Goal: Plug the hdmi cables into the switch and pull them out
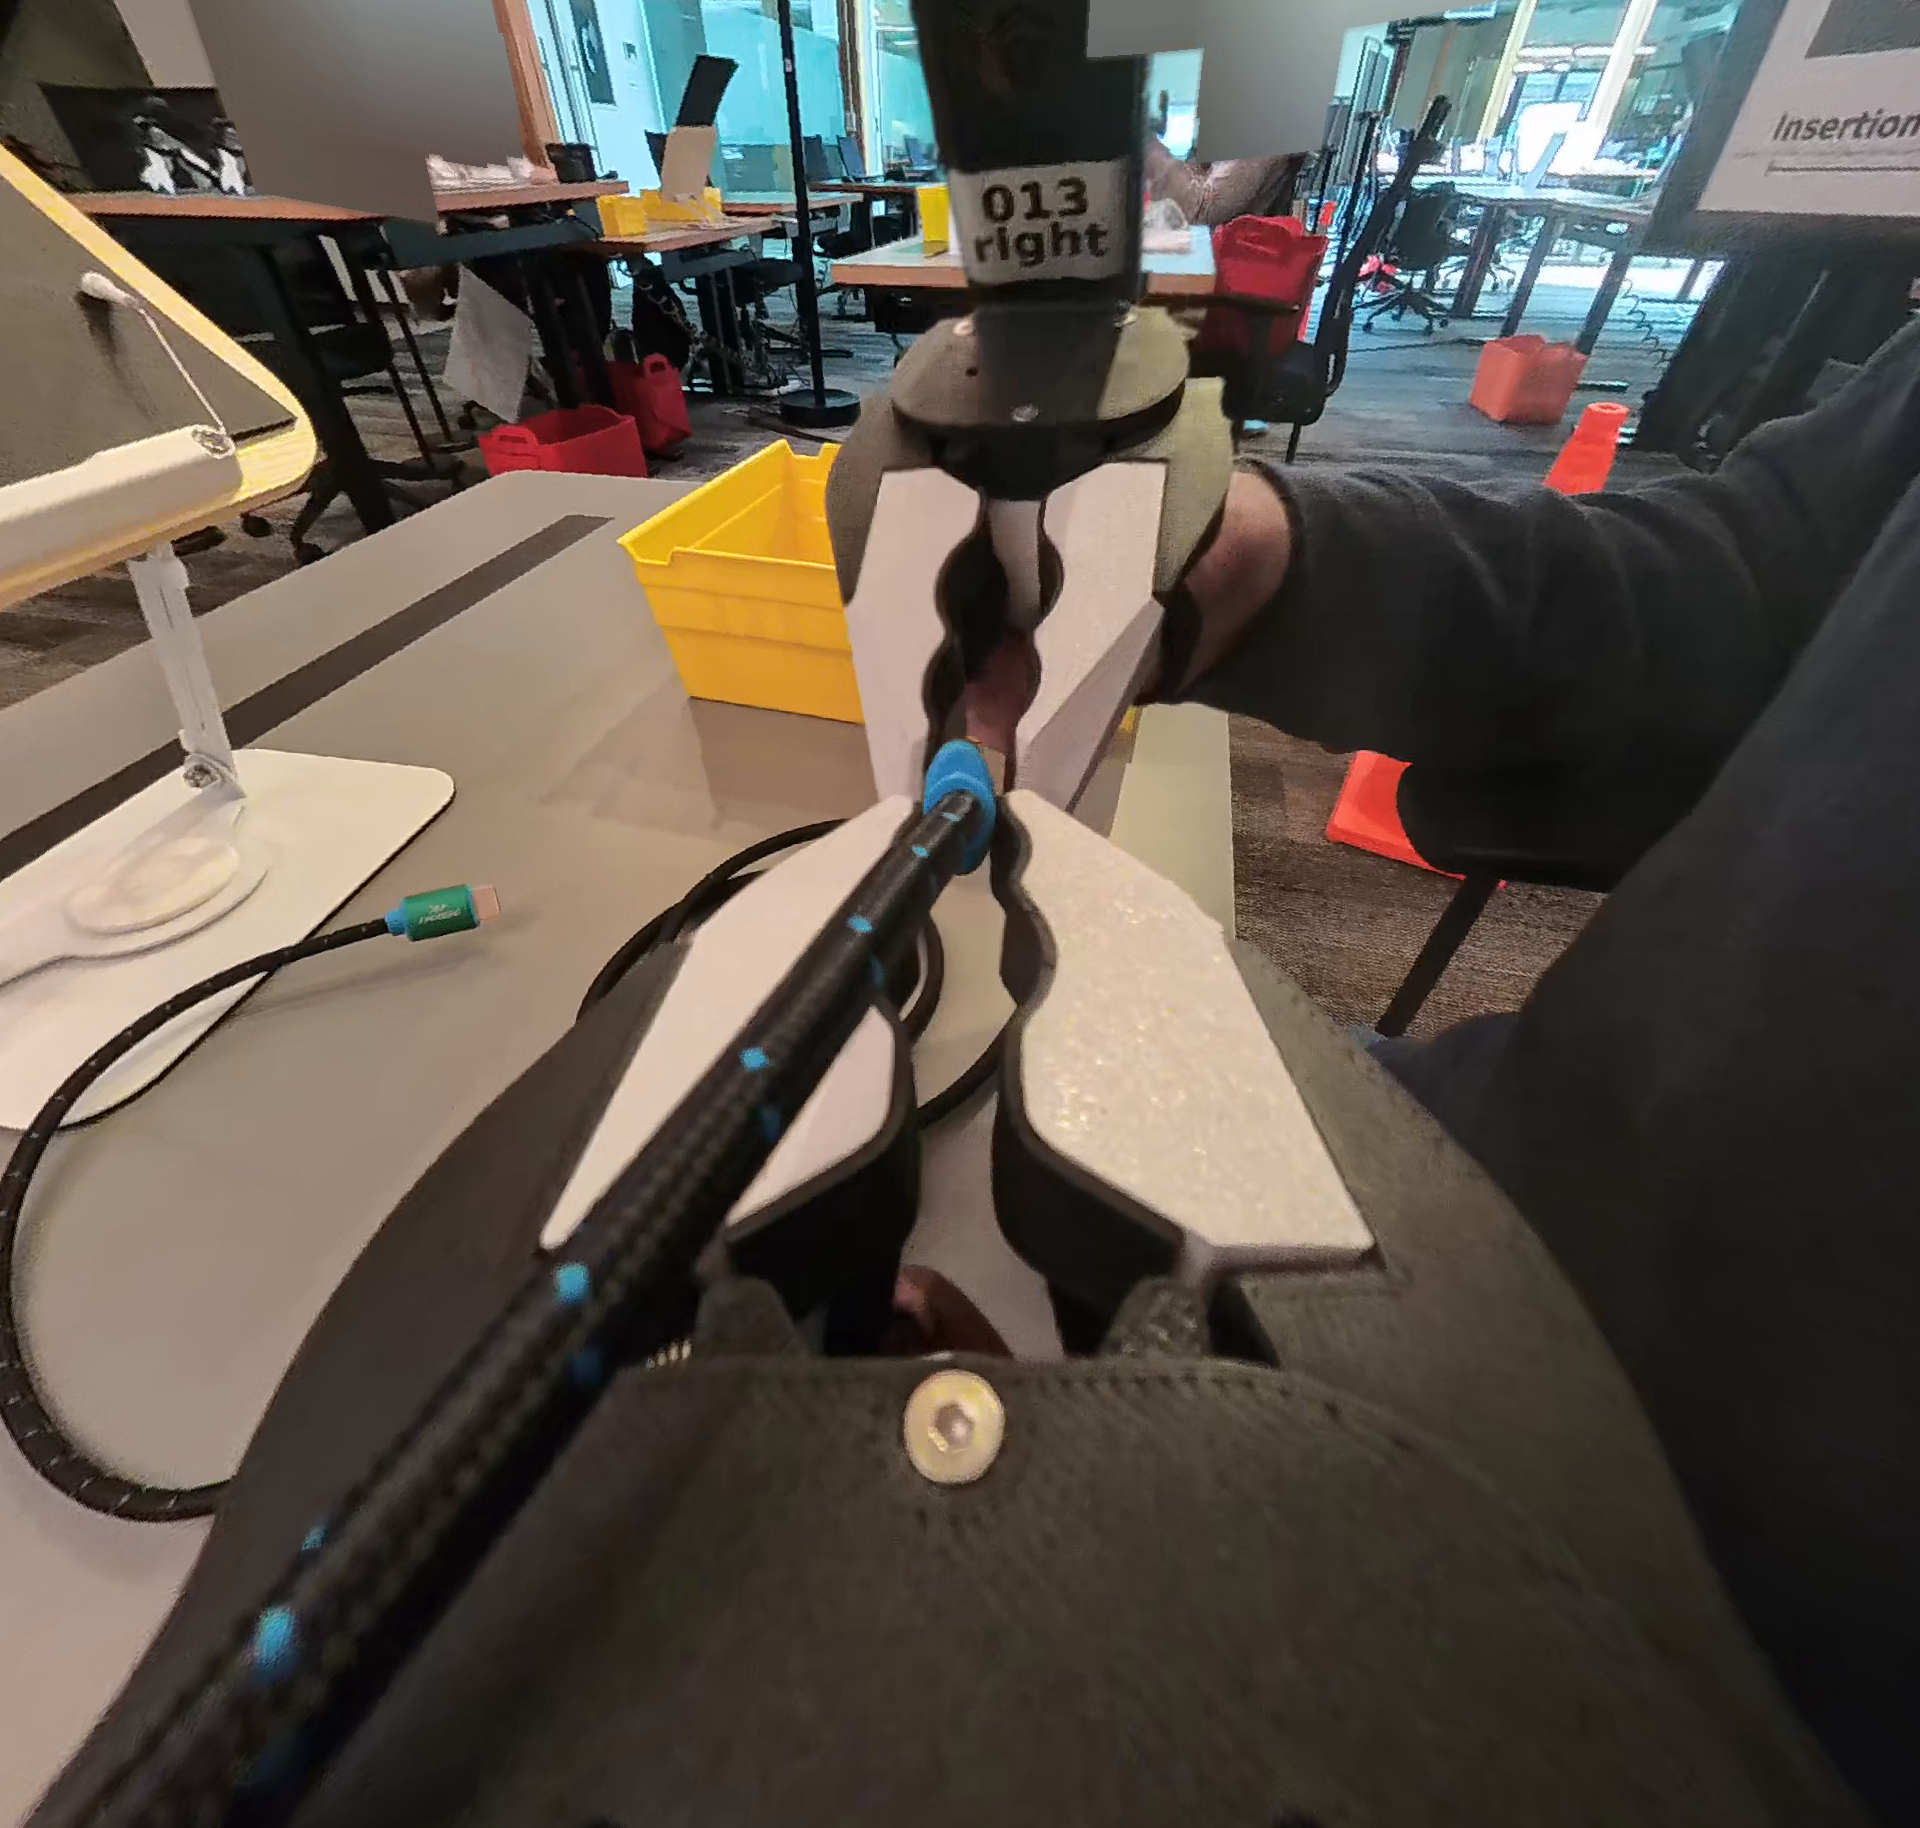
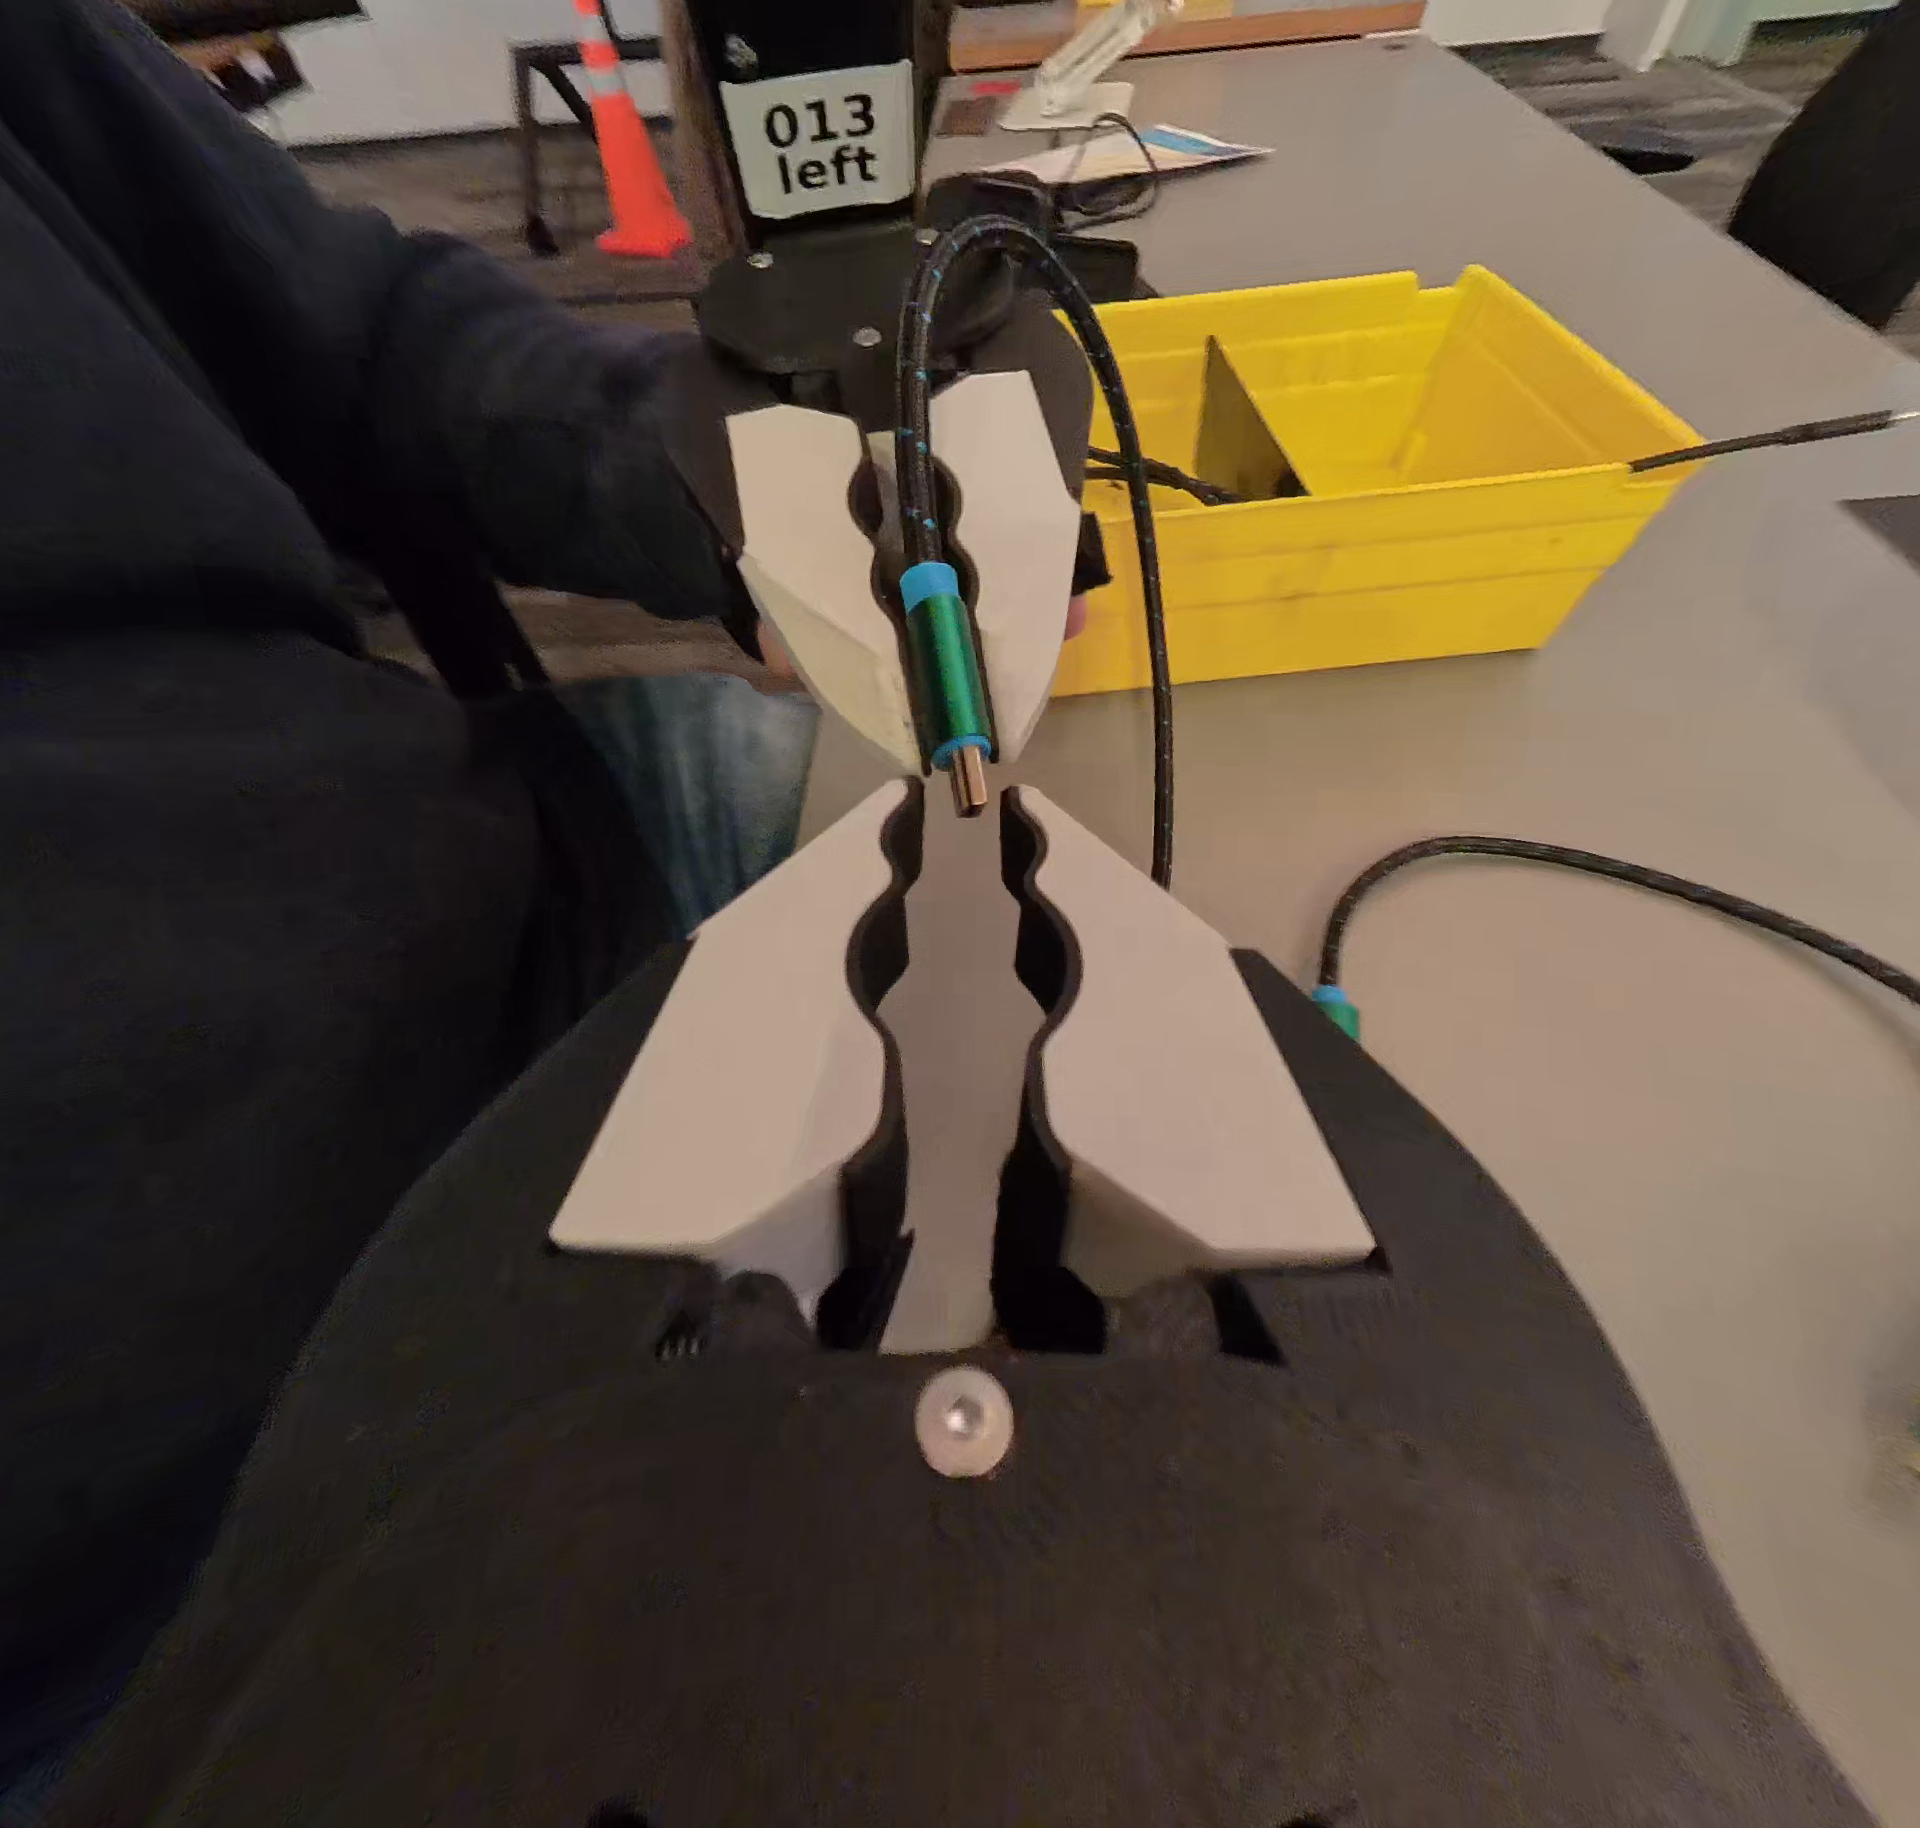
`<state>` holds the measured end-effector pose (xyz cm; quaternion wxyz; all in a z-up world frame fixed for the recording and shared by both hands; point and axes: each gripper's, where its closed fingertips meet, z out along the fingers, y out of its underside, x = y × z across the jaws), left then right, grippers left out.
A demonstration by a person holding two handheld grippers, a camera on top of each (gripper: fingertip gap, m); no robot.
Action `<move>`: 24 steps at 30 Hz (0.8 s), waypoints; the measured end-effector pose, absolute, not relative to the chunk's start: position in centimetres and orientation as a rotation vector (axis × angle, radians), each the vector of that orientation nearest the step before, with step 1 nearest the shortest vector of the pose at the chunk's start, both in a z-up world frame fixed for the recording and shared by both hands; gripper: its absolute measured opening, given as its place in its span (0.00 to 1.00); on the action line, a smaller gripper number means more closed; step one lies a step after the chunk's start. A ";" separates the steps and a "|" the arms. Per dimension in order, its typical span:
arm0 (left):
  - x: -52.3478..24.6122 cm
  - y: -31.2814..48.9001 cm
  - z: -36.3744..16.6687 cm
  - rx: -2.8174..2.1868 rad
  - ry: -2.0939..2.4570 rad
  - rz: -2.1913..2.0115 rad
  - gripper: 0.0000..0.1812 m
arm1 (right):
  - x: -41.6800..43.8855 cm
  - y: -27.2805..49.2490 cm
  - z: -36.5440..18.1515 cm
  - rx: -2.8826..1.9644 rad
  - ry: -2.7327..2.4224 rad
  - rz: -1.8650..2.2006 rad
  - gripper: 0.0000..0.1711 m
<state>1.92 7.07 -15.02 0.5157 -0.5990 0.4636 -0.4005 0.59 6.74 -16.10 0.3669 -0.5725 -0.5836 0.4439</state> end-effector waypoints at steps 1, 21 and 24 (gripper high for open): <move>1.9 7.0 -15.0 -1.433 1.115 -0.968 0.05 | 0.5 6.6 -16.1 -1.468 -1.495 1.170 0.04; 1.7 7.4 -15.1 -1.502 1.056 -1.089 0.07 | 0.4 7.5 -16.1 -1.426 -1.531 0.888 0.01; 1.7 7.6 -15.0 -1.529 1.012 -1.148 0.12 | 0.4 8.2 -16.1 -1.400 -1.557 0.701 0.01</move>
